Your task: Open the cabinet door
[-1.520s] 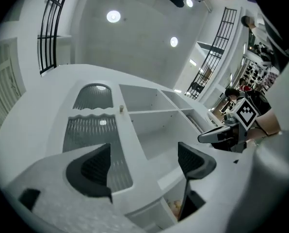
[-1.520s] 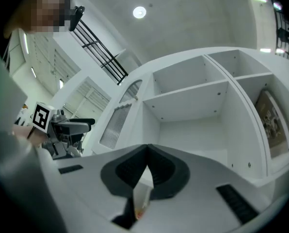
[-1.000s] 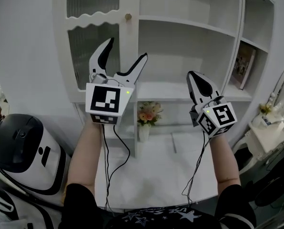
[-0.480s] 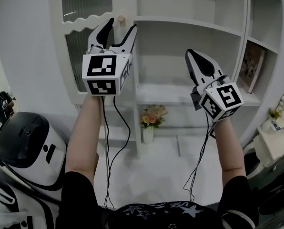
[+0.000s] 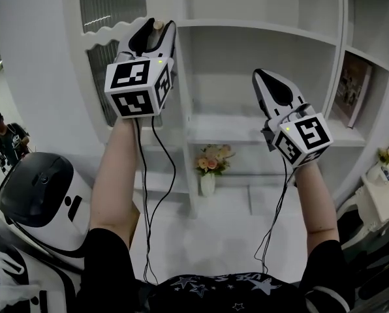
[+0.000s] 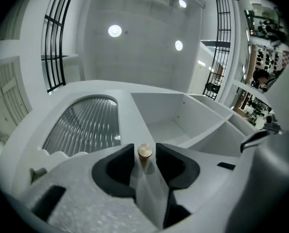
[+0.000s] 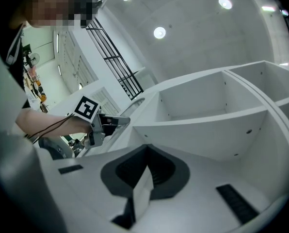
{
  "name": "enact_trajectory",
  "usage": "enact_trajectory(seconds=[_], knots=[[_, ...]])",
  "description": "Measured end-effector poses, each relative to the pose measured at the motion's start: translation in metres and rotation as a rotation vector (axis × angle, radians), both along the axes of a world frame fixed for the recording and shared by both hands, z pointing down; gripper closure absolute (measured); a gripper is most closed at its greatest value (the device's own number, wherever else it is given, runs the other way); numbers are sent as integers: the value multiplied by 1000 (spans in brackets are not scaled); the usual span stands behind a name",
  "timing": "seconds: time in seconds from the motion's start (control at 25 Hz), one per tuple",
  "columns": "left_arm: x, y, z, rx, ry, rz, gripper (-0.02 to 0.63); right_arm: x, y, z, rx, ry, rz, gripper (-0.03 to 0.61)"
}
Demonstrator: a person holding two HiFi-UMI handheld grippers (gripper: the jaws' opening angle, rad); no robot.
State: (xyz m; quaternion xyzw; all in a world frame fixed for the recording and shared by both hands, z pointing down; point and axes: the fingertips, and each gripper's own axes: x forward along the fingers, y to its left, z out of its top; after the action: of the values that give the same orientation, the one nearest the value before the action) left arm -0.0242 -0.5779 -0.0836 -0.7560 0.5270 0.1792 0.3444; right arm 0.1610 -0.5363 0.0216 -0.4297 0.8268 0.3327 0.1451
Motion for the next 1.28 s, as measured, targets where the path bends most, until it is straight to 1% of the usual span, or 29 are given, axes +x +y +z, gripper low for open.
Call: enact_trajectory(seconds=[0.04,0.12,0.2,0.24,0.32,0.52,0.64,0.8,0.96,1.04,1.28], knots=[[-2,-2,0,4,12,-15,484,0,-1,2,-3,2,-5,573],[-4,-3,-1,14,26,-32,492,1,-2,6,-10,7,-15,573],[-4,-2,-1,18,10,-40,495,3,-3,8,-16,9,-19,572],[-3,-2,-1,18,-6,-42,514,4,-3,9,-19,8,-21,574],[-1,-2,-1,12,-18,-38,518,6,-3,8,-24,3,-27,574],[-4,6,-3,-10,10,-31,522,7,2,-1,-11,-12,-67,574],[-4,14,0,-24,15,-20,522,6,6,-3,-20,-20,-91,573],[-9,29,-2,-40,24,21,522,-1,13,-8,-18,-20,-100,574],[-17,51,-1,-41,46,88,523,-15,24,-7,-33,-7,-103,574],[-21,61,-1,-38,42,120,523,-24,30,-9,-31,-4,-97,574],[-29,83,0,-65,17,209,523,-53,56,-13,-23,-14,-80,573]])
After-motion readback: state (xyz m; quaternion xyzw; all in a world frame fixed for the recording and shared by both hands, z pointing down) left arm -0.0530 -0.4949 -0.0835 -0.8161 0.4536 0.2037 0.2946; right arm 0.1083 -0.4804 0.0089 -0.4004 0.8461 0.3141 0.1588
